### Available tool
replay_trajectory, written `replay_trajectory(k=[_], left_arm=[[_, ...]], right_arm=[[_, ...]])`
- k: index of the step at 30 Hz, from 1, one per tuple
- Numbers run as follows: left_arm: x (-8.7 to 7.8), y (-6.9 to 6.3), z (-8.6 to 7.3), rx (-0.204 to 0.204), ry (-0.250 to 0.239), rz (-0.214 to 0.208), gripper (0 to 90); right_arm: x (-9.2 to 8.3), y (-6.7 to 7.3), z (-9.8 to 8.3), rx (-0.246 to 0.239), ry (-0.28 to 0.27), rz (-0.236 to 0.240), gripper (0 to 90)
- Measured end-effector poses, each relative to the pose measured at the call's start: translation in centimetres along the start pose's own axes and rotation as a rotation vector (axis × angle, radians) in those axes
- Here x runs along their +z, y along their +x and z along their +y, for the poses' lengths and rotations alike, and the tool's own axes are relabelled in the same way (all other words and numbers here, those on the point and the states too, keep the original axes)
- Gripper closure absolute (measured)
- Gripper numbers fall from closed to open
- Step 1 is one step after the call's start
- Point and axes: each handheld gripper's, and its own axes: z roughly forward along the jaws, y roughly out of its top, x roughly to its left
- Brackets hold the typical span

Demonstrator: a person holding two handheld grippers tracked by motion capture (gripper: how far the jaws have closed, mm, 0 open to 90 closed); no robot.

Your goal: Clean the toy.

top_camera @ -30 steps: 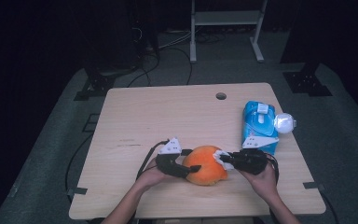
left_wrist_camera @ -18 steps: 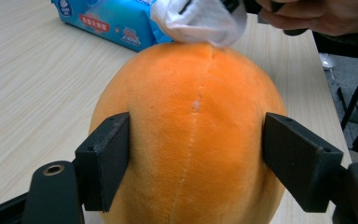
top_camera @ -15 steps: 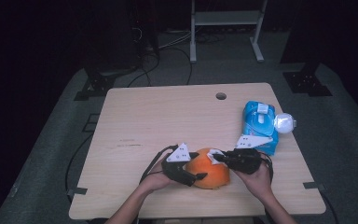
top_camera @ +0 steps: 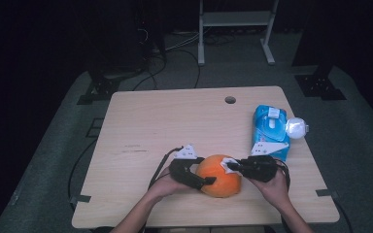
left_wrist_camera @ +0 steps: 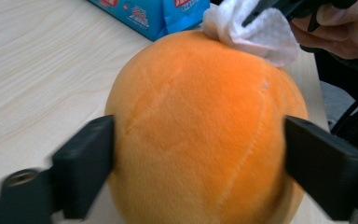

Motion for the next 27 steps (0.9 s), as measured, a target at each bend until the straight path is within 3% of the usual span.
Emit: replay_trajectory(k=[2, 3, 4, 5, 9, 13, 15, 19, 20, 21, 22, 23, 24, 25, 26, 27], left_arm=[[0.0, -0.2, 0.1, 0.008, 0.002, 0.012, 21.9], [0.0, -0.8, 0.4, 0.041, 0.007, 0.031, 22.3], [0.0, -0.8, 0.4, 0.041, 0.007, 0.031, 22.6], [0.2, -1.5, 0.6, 0.08, 0.014, 0.054, 22.8], [0.2, -2.0, 0.7, 0.119, 0.022, 0.07, 23.5], [0.1, -1.8, 0.6, 0.12, 0.019, 0.055, 24.8], [0.0, -1.7, 0.5, 0.122, 0.012, 0.037, 24.2], [0.0, -1.5, 0.6, 0.101, 0.003, 0.011, 17.4], [0.1, -1.3, 0.6, 0.07, 0.002, 0.002, 12.8], [0.3, -0.9, 0.5, -0.005, 0.014, -0.002, 5.5], [0.3, -0.9, 0.5, -0.005, 0.014, -0.002, 2.9], [0.6, -0.7, 0.3, -0.042, 0.025, -0.007, 2.9], [0.6, -0.6, 0.2, -0.049, 0.012, -0.017, 6.6], [0.6, -0.6, 0.2, -0.049, 0.012, -0.017, 10.9], [0.5, -0.7, 0.3, -0.033, 0.009, -0.014, 10.9], [0.3, -0.9, 0.5, -0.01, 0.0, 0.002, 17.0]], right_arm=[[0.0, 0.1, 0.1, -0.005, -0.006, -0.005, 82.6], [0.2, 0.9, 0.6, -0.027, -0.02, -0.004, 82.6], [0.2, 0.9, 0.6, -0.027, -0.02, -0.004, 82.6], [0.8, 2.3, 1.2, -0.069, -0.029, 0.008, 82.6], [1.5, 3.6, 1.6, -0.11, -0.028, 0.029, 82.6], [1.1, 2.9, 1.5, -0.098, -0.026, 0.006, 82.6], [0.2, 1.1, 0.9, -0.036, -0.014, -0.031, 82.5], [-0.2, 0.0, 0.2, 0.016, -0.011, -0.009, 82.6], [-0.2, -0.1, 0.2, 0.021, -0.009, -0.007, 82.5], [-0.1, -0.1, 0.2, 0.013, 0.001, -0.007, 82.5], [-0.1, -0.1, 0.2, 0.013, 0.001, -0.007, 82.5], [-0.1, -0.2, 0.2, 0.015, 0.002, -0.005, 82.5], [-0.1, -0.5, 0.1, 0.038, -0.007, 0.012, 82.5], [-0.1, -0.5, 0.1, 0.038, -0.007, 0.012, 82.5], [-0.1, -0.6, 0.1, 0.04, -0.006, 0.01, 82.5], [-0.3, -0.2, 0.4, 0.024, -0.012, 0.001, 82.6]])
